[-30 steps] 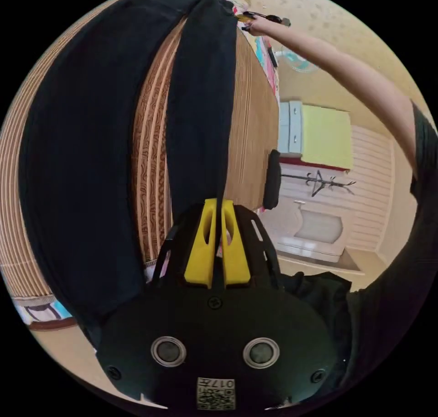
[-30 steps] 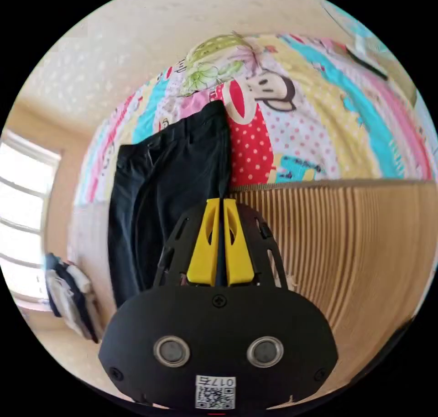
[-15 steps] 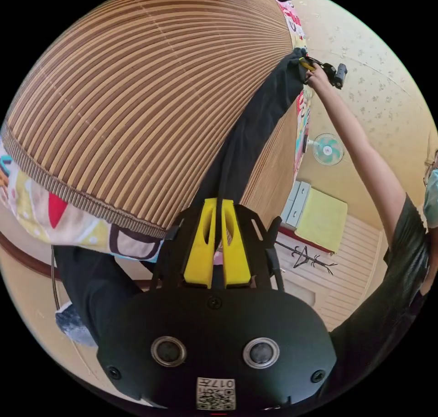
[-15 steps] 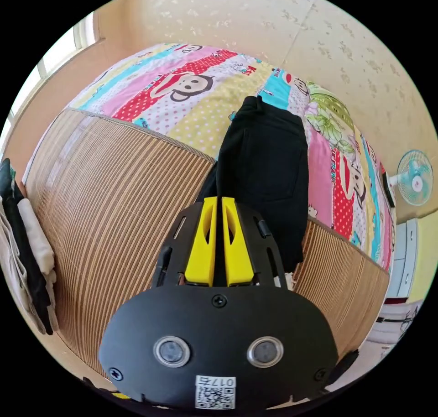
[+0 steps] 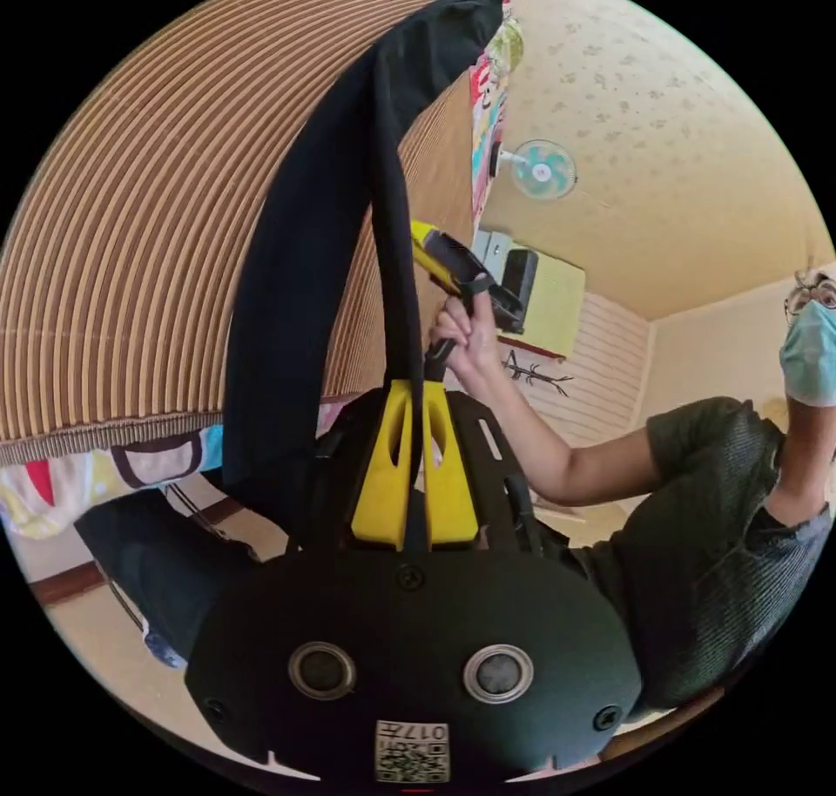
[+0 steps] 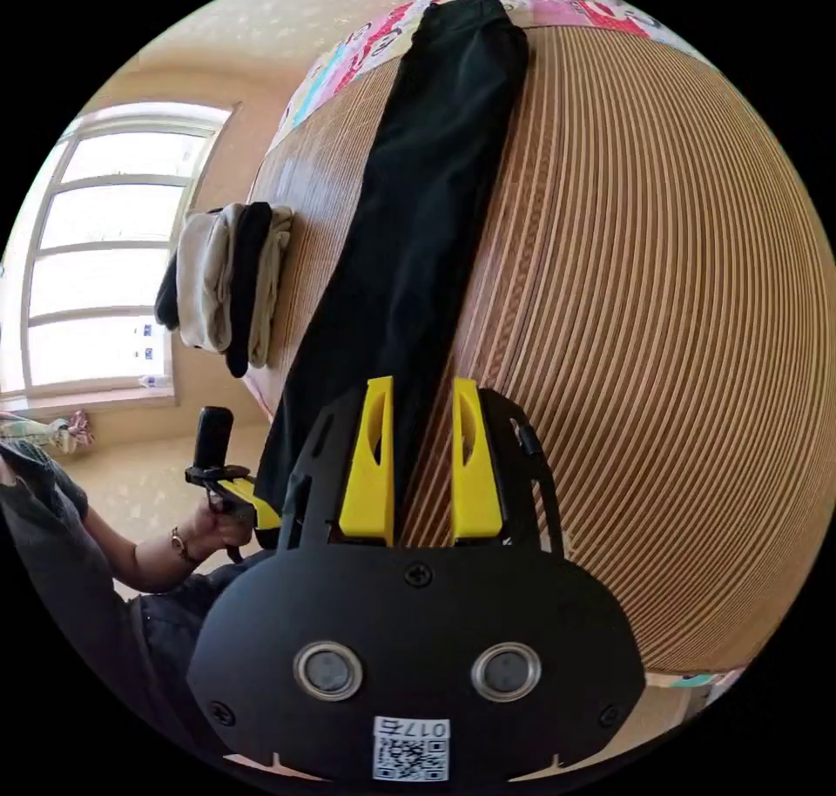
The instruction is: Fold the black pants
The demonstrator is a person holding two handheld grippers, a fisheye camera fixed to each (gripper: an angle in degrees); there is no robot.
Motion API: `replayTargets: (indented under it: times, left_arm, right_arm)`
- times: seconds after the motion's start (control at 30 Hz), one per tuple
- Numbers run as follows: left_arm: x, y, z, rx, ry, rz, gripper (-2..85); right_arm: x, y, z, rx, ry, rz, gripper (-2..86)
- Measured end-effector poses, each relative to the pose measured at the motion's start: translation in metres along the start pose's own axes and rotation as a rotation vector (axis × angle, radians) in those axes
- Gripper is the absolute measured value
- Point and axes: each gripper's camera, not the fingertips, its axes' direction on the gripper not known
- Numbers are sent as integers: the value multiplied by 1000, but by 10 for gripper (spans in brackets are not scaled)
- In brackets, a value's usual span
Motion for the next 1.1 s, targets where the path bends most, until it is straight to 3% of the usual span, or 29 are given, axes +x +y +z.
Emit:
replayTargets:
  times: [0.13, 0.23, 0.33, 0.43, 0.53, 0.63, 0.7, 0.83, 0.97, 1.1]
  left_arm:
    - [-28, 20, 8, -17, -278, -148, -6]
    - [-54, 22, 12, -26, -191, -257, 4]
    - [-52, 25, 19, -96, -255, -256, 49]
    - [-35, 34, 19, -158, -390, -225, 77]
    - [-2, 34, -5, -56, -516, -134, 85]
    - [29, 7, -33, 115, -481, -7, 90]
    - [37, -29, -36, 129, -449, 53, 95]
    - [62, -86, -9, 65, -496, 151, 92]
    - [56, -38, 47, -15, -611, 98, 97]
    - [47, 31, 65, 67, -696, 31, 88]
  right_arm:
    - [26, 52, 21, 45, -198, 159, 64]
    - [32, 67, 41, 5, -192, 176, 19]
    - [25, 69, 47, -57, -68, 114, 15]
    - [31, 68, 32, -12, -54, 100, 26]
    - [60, 59, 6, 101, -171, 158, 54]
    - [96, 32, -17, 184, -278, 188, 76]
    - [111, 0, -30, 195, -279, 123, 82]
    - [107, -22, -24, 86, -318, 19, 84]
    - [86, 27, 12, -59, -283, 12, 80]
    - [53, 89, 47, -186, -167, -46, 69]
